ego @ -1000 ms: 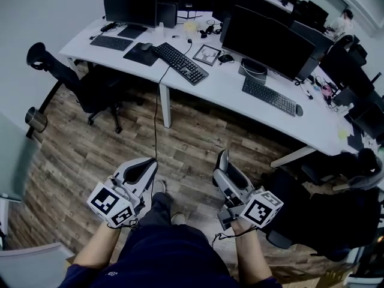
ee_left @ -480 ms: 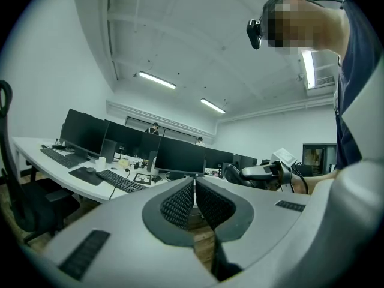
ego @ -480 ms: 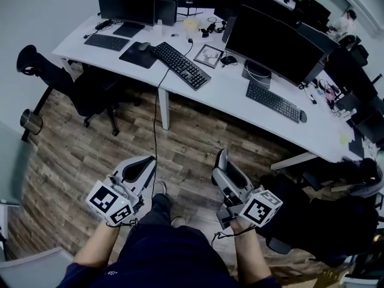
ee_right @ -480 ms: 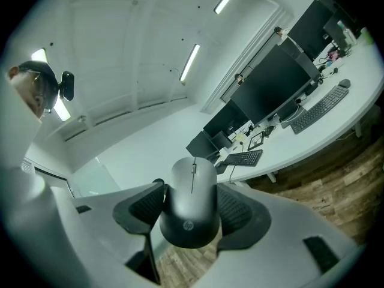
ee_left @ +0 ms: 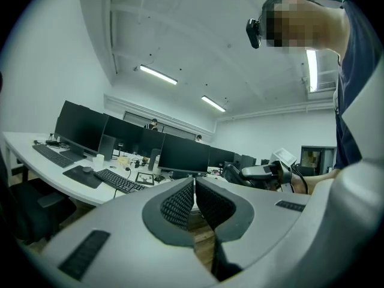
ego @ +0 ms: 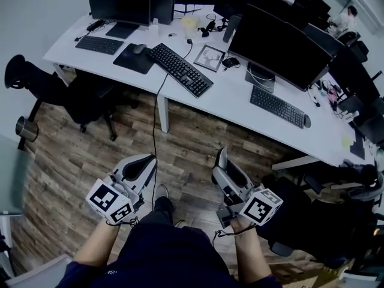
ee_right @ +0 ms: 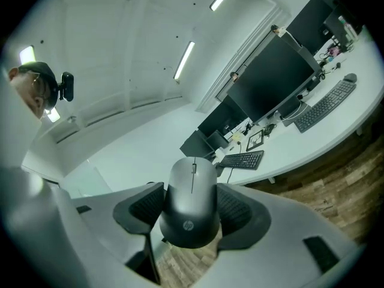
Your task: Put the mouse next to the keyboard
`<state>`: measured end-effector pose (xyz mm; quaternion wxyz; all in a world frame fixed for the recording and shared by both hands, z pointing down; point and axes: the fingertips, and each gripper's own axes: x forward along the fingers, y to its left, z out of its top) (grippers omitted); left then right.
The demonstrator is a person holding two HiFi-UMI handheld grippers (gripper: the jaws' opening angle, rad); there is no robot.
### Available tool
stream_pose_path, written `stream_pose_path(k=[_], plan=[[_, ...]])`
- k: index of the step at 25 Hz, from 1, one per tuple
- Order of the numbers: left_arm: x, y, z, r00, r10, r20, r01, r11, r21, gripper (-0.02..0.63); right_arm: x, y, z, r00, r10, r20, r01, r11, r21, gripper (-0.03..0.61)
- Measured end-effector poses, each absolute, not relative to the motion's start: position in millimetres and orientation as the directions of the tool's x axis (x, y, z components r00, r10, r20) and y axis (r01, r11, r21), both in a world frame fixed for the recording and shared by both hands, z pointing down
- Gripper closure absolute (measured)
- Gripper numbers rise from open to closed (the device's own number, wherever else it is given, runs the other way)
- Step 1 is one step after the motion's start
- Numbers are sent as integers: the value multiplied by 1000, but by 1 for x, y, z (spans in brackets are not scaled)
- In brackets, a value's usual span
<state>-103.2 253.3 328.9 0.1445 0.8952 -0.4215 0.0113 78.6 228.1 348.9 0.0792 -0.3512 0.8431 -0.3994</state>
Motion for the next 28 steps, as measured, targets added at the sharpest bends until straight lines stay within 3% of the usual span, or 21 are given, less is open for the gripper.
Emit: stream_pose_path(k=[28], plan=[[-176,125,326,703,-703,105,-703,-666,248,578,4,113,348,-693,-702,165,-578,404,-709,299]])
